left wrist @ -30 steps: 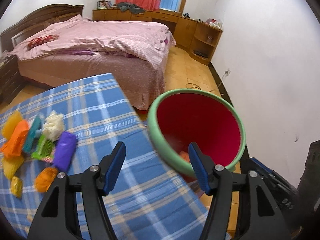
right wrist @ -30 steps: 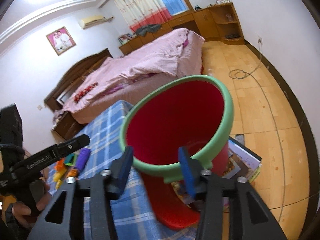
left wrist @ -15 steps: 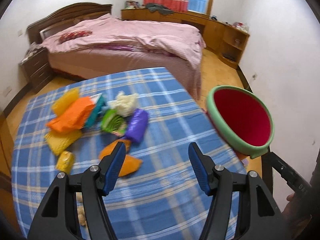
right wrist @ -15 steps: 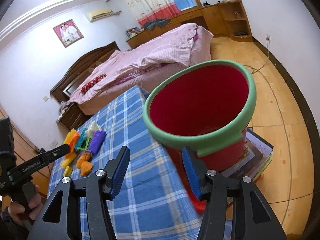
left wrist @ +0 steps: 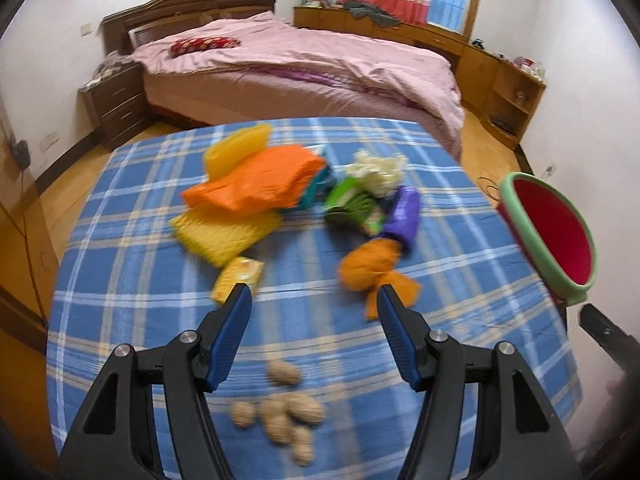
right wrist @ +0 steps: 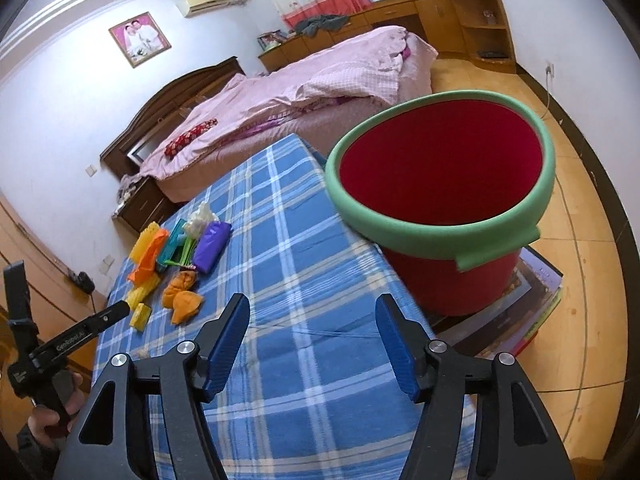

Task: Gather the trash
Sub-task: 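Move both open grippers back over the bedspread items, then grasp the small yellow box with the left gripper while the right grasps the orange mesh bag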

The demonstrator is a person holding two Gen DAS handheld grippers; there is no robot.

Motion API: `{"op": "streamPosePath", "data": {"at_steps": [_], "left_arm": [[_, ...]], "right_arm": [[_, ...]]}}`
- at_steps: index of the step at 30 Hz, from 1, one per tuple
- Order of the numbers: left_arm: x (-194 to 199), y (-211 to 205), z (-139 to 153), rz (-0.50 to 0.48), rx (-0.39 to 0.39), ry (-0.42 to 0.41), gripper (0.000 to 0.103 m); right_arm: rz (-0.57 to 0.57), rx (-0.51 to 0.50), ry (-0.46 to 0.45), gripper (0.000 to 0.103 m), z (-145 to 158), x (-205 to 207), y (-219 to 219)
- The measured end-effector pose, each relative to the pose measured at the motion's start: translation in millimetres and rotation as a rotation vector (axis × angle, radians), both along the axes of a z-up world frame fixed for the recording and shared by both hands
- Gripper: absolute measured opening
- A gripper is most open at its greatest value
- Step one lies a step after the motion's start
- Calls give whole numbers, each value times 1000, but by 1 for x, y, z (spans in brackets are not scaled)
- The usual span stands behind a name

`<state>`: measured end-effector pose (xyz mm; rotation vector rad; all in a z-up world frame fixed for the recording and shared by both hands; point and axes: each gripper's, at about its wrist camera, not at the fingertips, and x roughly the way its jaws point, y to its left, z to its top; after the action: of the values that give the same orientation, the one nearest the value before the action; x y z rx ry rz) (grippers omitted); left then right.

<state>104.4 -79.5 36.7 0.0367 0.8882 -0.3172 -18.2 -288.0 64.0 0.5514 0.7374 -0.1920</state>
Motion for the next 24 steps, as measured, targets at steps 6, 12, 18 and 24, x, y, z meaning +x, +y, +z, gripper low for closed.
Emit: {"op": "streamPosePath", "data": {"at_steps": [6, 12, 18, 24], "left_arm": [[20, 25, -19, 56, 24, 19, 65], [35, 38, -37, 97, 22, 46, 54], [39, 45, -51, 72, -37, 98, 32], [33, 63, -46, 102, -117, 99, 31]], "right_arm": [[0, -6, 16, 68, -5, 11, 12], [8, -11, 40, 73, -6, 22, 24], [38, -23, 64, 73, -6, 35, 37], [113, -55, 68, 73, -3, 56, 61]]}}
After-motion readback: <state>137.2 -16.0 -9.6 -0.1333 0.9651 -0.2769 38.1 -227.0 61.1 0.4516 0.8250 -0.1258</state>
